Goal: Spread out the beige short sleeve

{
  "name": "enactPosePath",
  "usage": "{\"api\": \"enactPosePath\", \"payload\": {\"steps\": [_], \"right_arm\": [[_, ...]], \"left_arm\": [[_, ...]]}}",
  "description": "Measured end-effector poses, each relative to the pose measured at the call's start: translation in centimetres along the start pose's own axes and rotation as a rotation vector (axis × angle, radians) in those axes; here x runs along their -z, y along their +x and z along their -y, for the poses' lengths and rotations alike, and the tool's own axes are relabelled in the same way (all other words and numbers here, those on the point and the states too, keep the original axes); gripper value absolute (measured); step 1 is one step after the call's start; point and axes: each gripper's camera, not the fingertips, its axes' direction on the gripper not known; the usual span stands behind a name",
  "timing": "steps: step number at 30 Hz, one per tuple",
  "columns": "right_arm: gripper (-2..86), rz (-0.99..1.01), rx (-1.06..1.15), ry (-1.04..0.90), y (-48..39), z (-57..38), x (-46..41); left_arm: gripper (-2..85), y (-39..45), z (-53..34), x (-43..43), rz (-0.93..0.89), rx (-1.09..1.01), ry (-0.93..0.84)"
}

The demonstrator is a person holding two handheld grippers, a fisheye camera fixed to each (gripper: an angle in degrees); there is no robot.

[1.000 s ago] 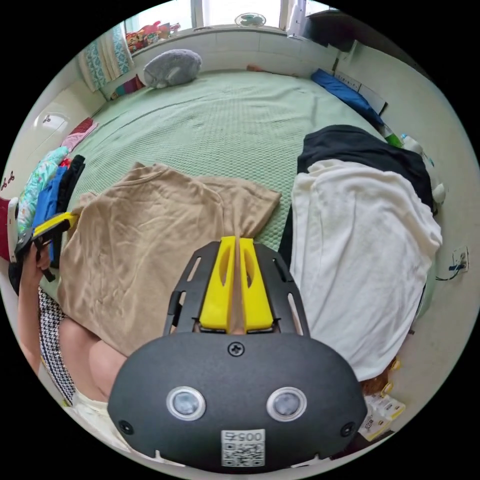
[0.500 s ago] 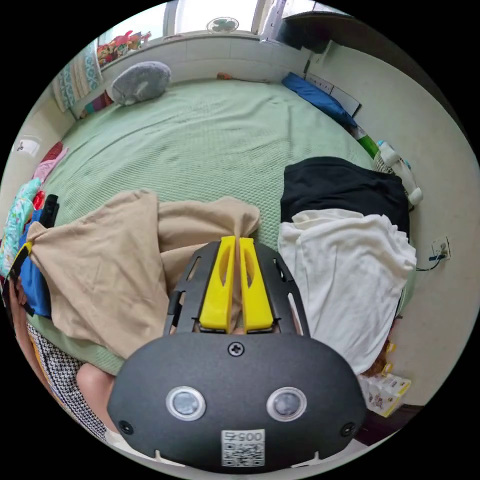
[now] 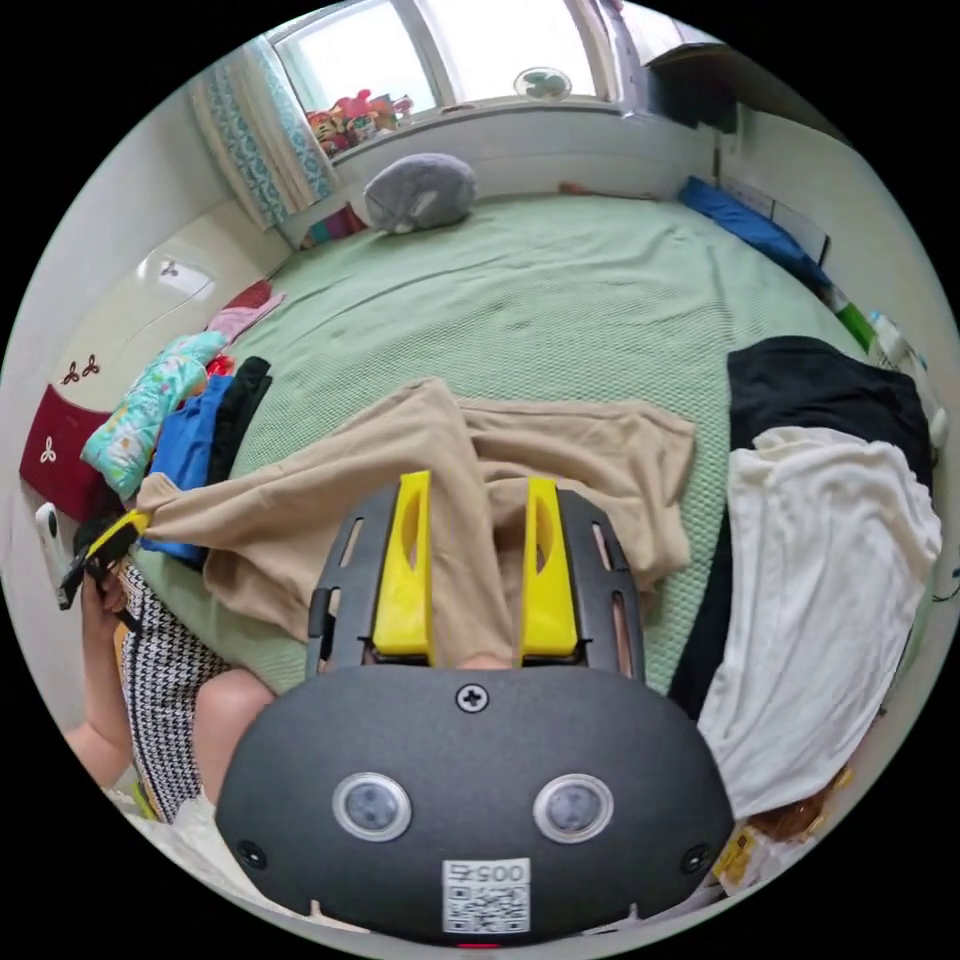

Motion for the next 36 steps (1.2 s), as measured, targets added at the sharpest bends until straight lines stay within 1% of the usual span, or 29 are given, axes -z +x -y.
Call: {"api": "enactPosePath", "payload": {"steps": [3,6,8,11,15,18,21,23,26,29,32,36], "right_arm": [[12.8,0.011,0.012,-0.043,-1.3,1.6,-1.3],[11.8,-0.015,-0.045,-0.118,-1.8,3.2,-3.0],[7.8,-0.015,-0.068,-0.206,-2.3,3.9,-4.4],[0.8,-0.034,-0.065,-0.192,-3.4,3.4,-3.6],[-0.4,-0.089,0.003,-0.214,-5.3,1.5,-0.9],[-0.5,-0.105,0.079,-0.2,-6.9,-1.4,3.0],[-0.7,-0.073,0.124,-0.144,-8.2,-5.7,7.9],[-0.8,-0.041,0.16,-0.099,-9.1,-9.9,11.7],[-0.9,-0.009,0.203,-0.088,-10.2,-15.2,15.5],[-0.9,0.039,0.23,-0.095,-11.0,-20.6,18.2],[-1.2,0.084,0.249,-0.127,-11.7,-25.5,19.5],[-1.4,0.064,0.253,-0.162,-12.3,-29.8,19.5]], "left_arm": [[1.1,0.3,-1.2,0.6,0.012,-0.027,-0.027],[1.1,-0.1,-2.2,1.2,-0.016,-0.023,-0.044],[1.1,-0.4,-2.9,1.5,-0.015,-0.023,-0.06],[1.1,-0.9,-3.6,2.1,-0.017,-0.006,-0.084],[1.3,-1.2,-4.2,3.4,-0.006,0.03,-0.123],[1.6,-1.1,-4.9,5.2,-0.022,0.043,-0.141],[1.9,-1.0,-5.9,7.6,-0.046,0.052,-0.139],[2.0,-0.9,-7.2,9.9,-0.058,0.049,-0.127],[2.0,-0.8,-9.1,12.7,-0.065,0.04,-0.117],[1.5,-0.7,-11.3,14.9,-0.105,0.031,-0.147],[0.6,-0.6,-13.6,16.1,-0.078,0.031,-0.192],[0.0,-1.0,-15.6,16.3,-0.092,0.048,-0.233]]}}
